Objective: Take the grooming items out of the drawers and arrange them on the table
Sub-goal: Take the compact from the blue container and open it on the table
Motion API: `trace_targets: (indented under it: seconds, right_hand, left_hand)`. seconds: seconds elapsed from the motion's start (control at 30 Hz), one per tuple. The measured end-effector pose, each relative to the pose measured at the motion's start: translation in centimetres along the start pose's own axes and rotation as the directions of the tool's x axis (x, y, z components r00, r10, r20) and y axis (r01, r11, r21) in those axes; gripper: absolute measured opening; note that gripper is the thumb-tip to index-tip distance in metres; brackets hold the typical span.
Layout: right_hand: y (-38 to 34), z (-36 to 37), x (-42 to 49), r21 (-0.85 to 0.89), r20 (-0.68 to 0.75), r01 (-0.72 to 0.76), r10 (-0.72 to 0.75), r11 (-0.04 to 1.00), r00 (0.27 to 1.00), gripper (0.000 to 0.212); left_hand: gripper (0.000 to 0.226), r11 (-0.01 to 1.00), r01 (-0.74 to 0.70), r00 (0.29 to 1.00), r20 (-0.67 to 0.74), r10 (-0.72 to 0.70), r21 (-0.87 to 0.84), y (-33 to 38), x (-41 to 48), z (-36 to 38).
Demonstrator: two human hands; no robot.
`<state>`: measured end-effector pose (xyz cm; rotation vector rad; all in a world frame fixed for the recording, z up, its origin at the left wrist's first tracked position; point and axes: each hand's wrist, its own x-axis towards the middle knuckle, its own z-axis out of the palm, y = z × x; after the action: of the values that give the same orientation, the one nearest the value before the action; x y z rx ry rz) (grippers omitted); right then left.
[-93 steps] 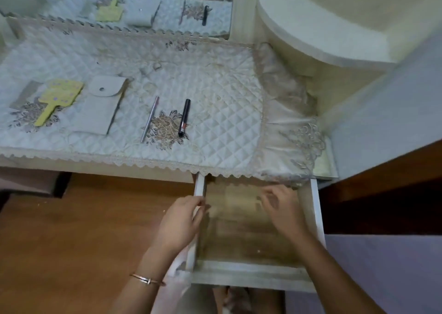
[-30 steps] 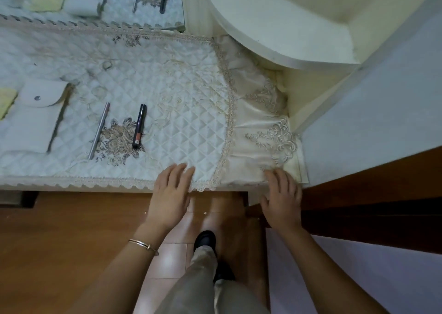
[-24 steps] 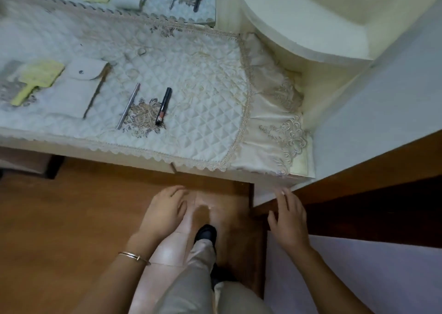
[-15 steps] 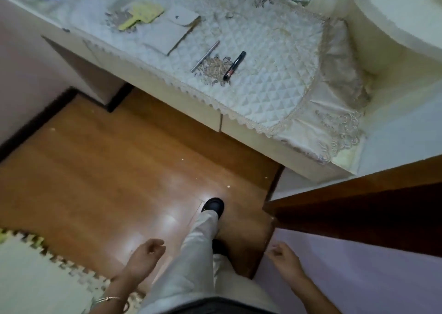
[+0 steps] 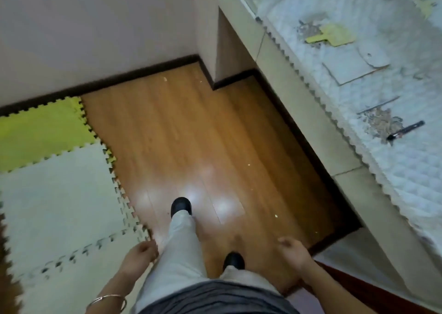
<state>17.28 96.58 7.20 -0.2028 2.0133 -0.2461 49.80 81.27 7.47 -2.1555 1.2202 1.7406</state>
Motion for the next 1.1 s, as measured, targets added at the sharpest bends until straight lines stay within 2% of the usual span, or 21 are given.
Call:
trace_targets:
  seconds: [0.13,0.2,0.27,0.37,0.4,0.43,0.47,0.5,0.53,0.67,0.8,0.9,0.97,1.03,1.1]
  right_hand:
    - [-11.3,1.6,2.2,0.041,0.001,0.081,-0.081,0.996,0.997,0.033]
    - [-17.3,2.9,1.7,0.012,0.007,0.168,-0.168,0.986,0.986,0.034]
    - [-22.6,4.0,1.3,0.107,0.006,0.227,-0.229,0.968,0.973,0.032]
    - [-28.0,5.2,1.5,0.27,0.156,0.333,-0.382,0.904,0.911,0.02]
    - [-29.2,5.8,1.9,0.231,0.153,0.433,-0.472,0.871,0.868,0.022]
    - [-30.5,6.0,1.7,0.215,0.133,0.387,-0.42,0.897,0.898,0.024]
    - [-31.6,6.1,1.8,0.21,0.166,0.27,-0.307,0.94,0.937,0.021]
    - [-31.9,6.2,2.4,0.223,0.102,0.231,-0.259,0.947,0.961,0.016]
    - [-32.4,6.2,2.7,0.161,0.042,0.2,-0.21,0.966,0.977,0.016]
    - [-34.7,6.0,6.2,-0.014,0.052,0.086,-0.085,0.996,0.995,0.027]
    - [-38.9,5.1,9.3,-0.015,0.122,-0.075,0.076,0.997,0.99,0.017]
    - [-44.8,3.9,12.2,-0.073,0.116,-0.048,0.057,0.996,0.992,0.018]
    - [-50.2,2.9,13.3,-0.072,0.134,0.036,-0.026,0.997,0.991,0.028]
    - [-55.7,1.9,14.5,0.054,0.115,0.112,-0.118,0.992,0.986,0.032]
    - [-60.1,1.2,15.4,0.119,0.058,0.173,-0.181,0.978,0.982,0.03]
  left_hand:
    - [0.019,0.979,0.041,0.998,-0.041,-0.05,-0.201,2.0,3.2,-5.6]
    - [0.012,0.97,0.07,0.994,-0.061,-0.086,-0.234,3.0,4.8,-8.8]
    - [0.012,0.965,0.07,0.992,-0.084,-0.094,-0.253,4.7,6.2,-12.1]
    - [0.021,0.961,0.066,0.989,-0.107,-0.098,-0.27,7.7,8.9,-16.1]
    - [0.022,0.962,0.059,0.989,-0.113,-0.091,-0.266,8.7,9.7,-17.1]
    - [0.02,0.962,0.051,0.99,-0.112,-0.084,-0.268,9.8,10.4,-17.9]
    - [0.015,0.961,0.046,0.991,-0.107,-0.078,-0.274,10.8,11.3,-18.6]
    - [0.011,0.96,0.047,0.992,-0.101,-0.078,-0.277,11.8,12.0,-19.1]
    - [0.01,0.96,0.048,0.993,-0.09,-0.076,-0.275,12.8,12.7,-19.5]
    - [0.013,0.95,0.106,0.992,-0.029,-0.119,-0.292,16.4,15.9,-20.8]
    - [0.012,0.923,0.195,0.977,-0.019,-0.213,-0.331,21.0,19.6,-22.6]
    - [0.015,0.923,0.201,0.975,-0.02,-0.22,-0.328,26.4,22.3,-24.7]
    - [0.017,0.939,0.133,0.984,-0.073,-0.164,-0.318,30.3,24.0,-26.5]
    - [0.013,0.957,0.06,0.99,-0.106,-0.094,-0.283,34.3,26.0,-28.3]
    - [0.019,0.97,-0.02,0.991,-0.131,-0.012,-0.243,38.5,27.3,-30.0]
